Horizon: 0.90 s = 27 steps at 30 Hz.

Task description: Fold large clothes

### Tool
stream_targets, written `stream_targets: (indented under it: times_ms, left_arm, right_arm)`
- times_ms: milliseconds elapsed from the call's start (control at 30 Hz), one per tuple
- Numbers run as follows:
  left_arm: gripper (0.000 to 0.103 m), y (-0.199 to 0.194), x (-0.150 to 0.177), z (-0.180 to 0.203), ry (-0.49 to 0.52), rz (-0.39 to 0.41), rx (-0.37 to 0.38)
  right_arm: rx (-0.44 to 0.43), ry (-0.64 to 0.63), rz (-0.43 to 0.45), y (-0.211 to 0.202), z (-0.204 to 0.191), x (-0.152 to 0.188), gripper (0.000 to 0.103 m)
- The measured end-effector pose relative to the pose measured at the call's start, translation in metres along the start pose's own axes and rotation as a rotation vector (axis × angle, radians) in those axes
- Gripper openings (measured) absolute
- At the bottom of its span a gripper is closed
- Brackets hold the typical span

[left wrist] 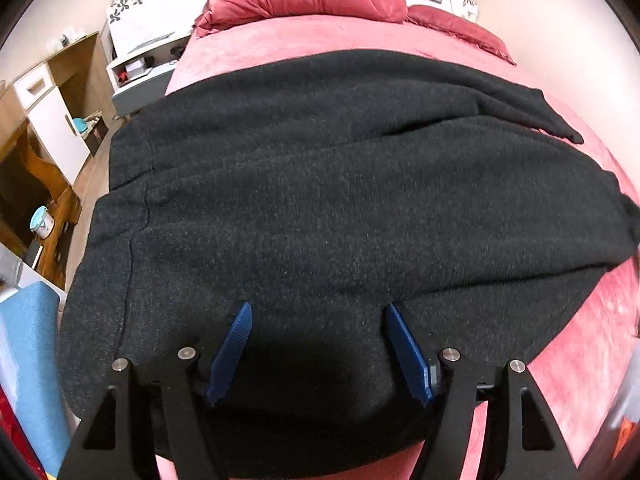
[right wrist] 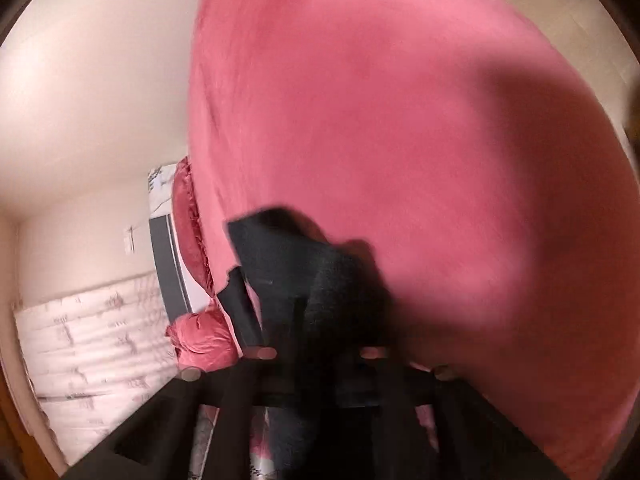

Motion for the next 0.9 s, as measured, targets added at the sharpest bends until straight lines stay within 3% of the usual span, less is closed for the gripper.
stream_targets:
  times_ms: [133,200,267,333,400,433,467,500,533,567,633,733,833,900]
  left_arm:
    - [0.072,0.002,0.001,-0.006,0.004,-0.02,0.01]
    - [0.072,0.009,0.001,0.001,0.014,-0.018,0.014]
    - [0.072,0.009,0.001,0.0,0.016,-0.015,0.016]
    - [0.072,0.008,0.003,-0.001,0.017,-0.014,0.014]
    - [0.072,-0.001,0.005,0.004,0.019,-0.014,0.005]
    - [0.071,-0.005,0.006,0.004,0.015,-0.012,-0.005]
    - [0.07,-0.008,0.006,0.006,0.011,-0.006,-0.008]
    - [0.07,-0.014,0.007,0.011,0.012,0.009,0.011]
    - [0.07,-0.017,0.007,0.017,0.017,0.022,0.034]
    - [0.07,-0.02,0.007,0.027,0.033,0.038,0.061]
    - [0.07,-0.02,0.01,0.041,0.081,0.045,0.079]
    - [0.07,-0.017,0.012,0.053,0.134,0.049,0.061]
    - [0.07,-0.016,0.011,0.053,0.11,0.046,0.065]
    - [0.07,-0.016,0.009,0.051,0.082,0.047,0.072]
  right_arm:
    - [-0.044,-0.514,0.169,-0.027,-0.108,-0.026,0.008]
    - [0.001,-0.698,0.226,-0.032,-0.136,-0.032,0.008]
    - [0.122,-0.787,0.207,-0.017,-0.129,-0.041,0.007]
    - [0.339,-0.88,0.158,0.001,-0.101,-0.05,0.008]
    - [0.599,-0.936,0.231,-0.008,-0.071,-0.068,0.013]
    - [0.682,-0.931,0.291,-0.02,-0.064,-0.076,0.023]
    - [0.691,-0.912,0.335,-0.029,-0.063,-0.078,0.025]
    - [0.609,-0.887,0.36,-0.037,-0.071,-0.071,0.027]
    - [0.462,-0.88,0.318,-0.037,-0.085,-0.054,0.034]
    - [0.375,-0.892,0.255,-0.029,-0.094,-0.036,0.039]
    - [0.242,-0.963,0.002,0.007,-0.109,0.033,0.041]
    - [0.22,-1.093,-0.274,0.05,-0.104,0.129,0.041]
    - [0.266,-1.197,-0.437,0.073,-0.083,0.211,0.041]
    - [0.236,-1.2,-0.538,0.081,-0.078,0.256,0.041]
Point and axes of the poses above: each gripper's, at about its wrist camera, not at the fingertips, and y roughly the way its jaws point, z to its right, x to its underside, the point moved 10 cm from there along y, roughly the way its jaws point, and after that the axes turned 10 degrees about z, right-handed, at the moved point
